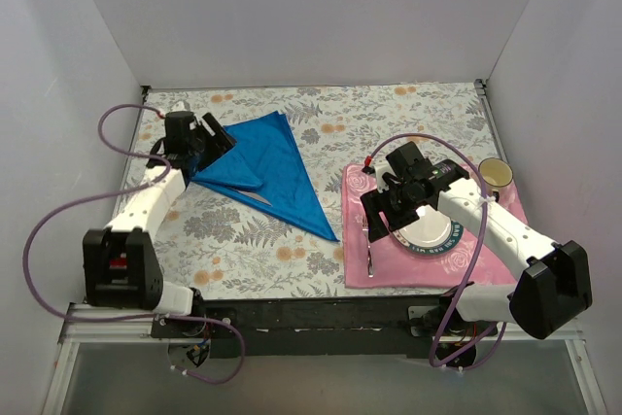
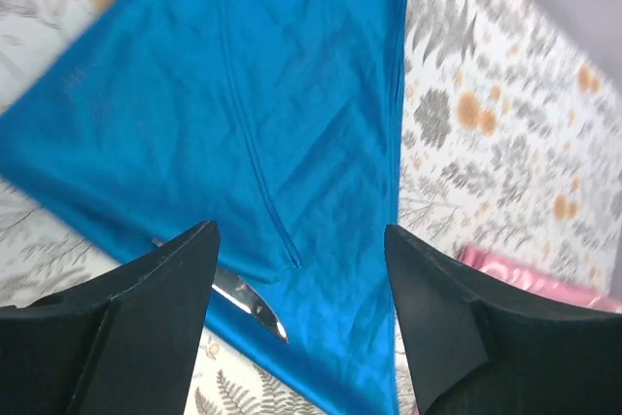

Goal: Fold the napkin, place the utensils inside, and roll it up
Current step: Fold the napkin

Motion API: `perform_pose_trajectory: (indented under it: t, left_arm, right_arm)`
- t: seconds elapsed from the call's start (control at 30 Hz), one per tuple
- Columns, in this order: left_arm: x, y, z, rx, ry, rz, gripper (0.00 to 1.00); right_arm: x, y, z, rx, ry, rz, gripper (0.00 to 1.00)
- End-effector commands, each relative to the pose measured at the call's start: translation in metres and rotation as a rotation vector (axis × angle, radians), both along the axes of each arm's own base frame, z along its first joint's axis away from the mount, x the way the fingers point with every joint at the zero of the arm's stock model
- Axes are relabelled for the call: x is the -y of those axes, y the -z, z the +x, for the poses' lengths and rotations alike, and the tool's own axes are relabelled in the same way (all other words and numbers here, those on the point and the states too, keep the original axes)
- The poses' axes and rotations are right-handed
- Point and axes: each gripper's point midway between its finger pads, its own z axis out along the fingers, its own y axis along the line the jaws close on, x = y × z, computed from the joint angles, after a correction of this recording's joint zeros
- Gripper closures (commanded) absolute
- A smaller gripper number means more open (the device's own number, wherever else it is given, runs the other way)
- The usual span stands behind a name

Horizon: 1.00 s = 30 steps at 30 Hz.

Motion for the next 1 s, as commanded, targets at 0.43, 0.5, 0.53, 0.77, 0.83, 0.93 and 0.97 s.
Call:
perform_pose_trajectory:
  t: [0.43,0.5,0.53,0.77,0.83,0.93,0.97]
  left_arm:
    - [0.092,0.092,-0.017,-0.238,0.260,0.713,0.32]
    - [0.088,0.097,-0.014,-0.269,0.229,0.824,0.36]
    - [0.091,0.100,-0.014,-0.274,0.241,0.842,0.43]
    - [0.103,0.109,-0.002,-0.270,0.312,0.871,0.54]
    - [0.100,0.110,0.000,-0.275,0.303,0.896,0.54]
    - [0.099,0.107,0.001,-0.269,0.296,0.903,0.56]
    - [0.098,0.108,-0.001,-0.267,0.302,0.901,0.56]
  right_arm:
    - [-0.005,-0.008,0.000,0.011,-0.005,0.039,0.27]
    - [-0.005,-0.008,0.000,0.009,-0.005,0.039,0.27]
    - [-0.005,-0.008,0.000,0.007,-0.006,0.038,0.27]
    - [-0.004,-0.008,0.002,0.005,0.001,0.024,0.27]
    - [-0.003,-0.007,0.001,0.007,0.001,0.024,0.27]
    - [-0.002,-0.006,0.000,0.008,0.003,0.023,0.27]
    - [-0.002,-0.005,0.000,0.005,0.006,0.024,0.27]
